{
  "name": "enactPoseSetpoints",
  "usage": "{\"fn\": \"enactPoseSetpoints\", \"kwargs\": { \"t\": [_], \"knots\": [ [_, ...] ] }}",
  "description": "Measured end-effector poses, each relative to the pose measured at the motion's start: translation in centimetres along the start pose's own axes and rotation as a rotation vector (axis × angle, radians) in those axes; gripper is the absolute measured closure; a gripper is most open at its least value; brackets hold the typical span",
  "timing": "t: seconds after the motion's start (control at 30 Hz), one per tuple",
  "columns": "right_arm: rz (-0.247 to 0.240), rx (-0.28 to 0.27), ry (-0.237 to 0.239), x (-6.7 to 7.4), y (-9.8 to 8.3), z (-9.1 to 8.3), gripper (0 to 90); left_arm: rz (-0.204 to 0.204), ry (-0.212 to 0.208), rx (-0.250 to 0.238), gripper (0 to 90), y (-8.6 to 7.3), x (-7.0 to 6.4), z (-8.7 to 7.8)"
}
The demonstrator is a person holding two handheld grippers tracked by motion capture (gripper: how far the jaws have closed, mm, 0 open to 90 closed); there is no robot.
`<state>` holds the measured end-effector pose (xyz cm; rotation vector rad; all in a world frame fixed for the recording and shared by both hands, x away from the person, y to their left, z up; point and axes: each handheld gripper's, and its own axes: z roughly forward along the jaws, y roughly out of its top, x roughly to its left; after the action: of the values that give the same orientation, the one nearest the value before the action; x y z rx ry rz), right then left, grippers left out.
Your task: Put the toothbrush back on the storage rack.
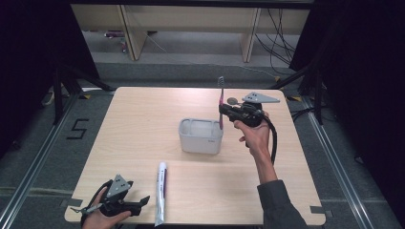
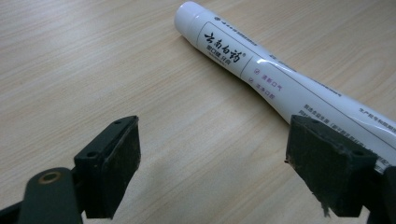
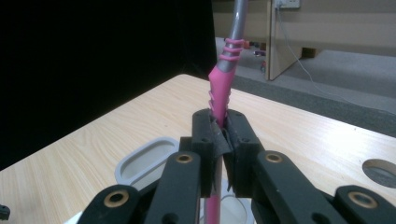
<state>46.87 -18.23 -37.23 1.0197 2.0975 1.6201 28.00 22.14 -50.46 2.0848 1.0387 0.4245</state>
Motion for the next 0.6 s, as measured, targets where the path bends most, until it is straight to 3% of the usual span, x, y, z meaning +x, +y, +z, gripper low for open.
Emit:
{"fn": "enactPoseSetpoints", "kwargs": {
  "t": [0.03,0.1,0.23,0.33,0.37,0.43,0.6],
  "knots": [
    [-0.01,-0.013,0.005,-0.1,-0.1,0.2,83.8,0.017,0.002,0.012,17.3,0.0,0.1,-0.1],
    [-0.015,-0.017,-0.001,-0.1,-0.1,0.4,83.8,0.002,-0.001,-0.012,17.3,0.0,0.0,0.1],
    [0.008,-0.011,-0.001,0.0,-0.2,0.7,83.8,-0.001,0.001,-0.004,17.3,0.0,0.0,0.0],
    [-0.005,-0.028,-0.011,-0.4,-0.5,1.2,83.8,0.003,-0.001,-0.004,17.3,0.0,0.0,0.0],
    [0.018,-0.009,-0.015,-0.2,-0.6,1.2,83.8,0.0,-0.002,-0.008,17.3,-0.1,0.0,0.1],
    [0.006,-0.027,-0.016,-0.5,-0.8,1.5,83.8,-0.001,-0.002,-0.002,17.3,0.0,0.0,0.0],
    [0.033,-0.023,-0.016,-0.7,-1.6,1.9,83.8,0.006,0.007,0.0,17.3,0.0,0.0,0.0]
  ]
}}
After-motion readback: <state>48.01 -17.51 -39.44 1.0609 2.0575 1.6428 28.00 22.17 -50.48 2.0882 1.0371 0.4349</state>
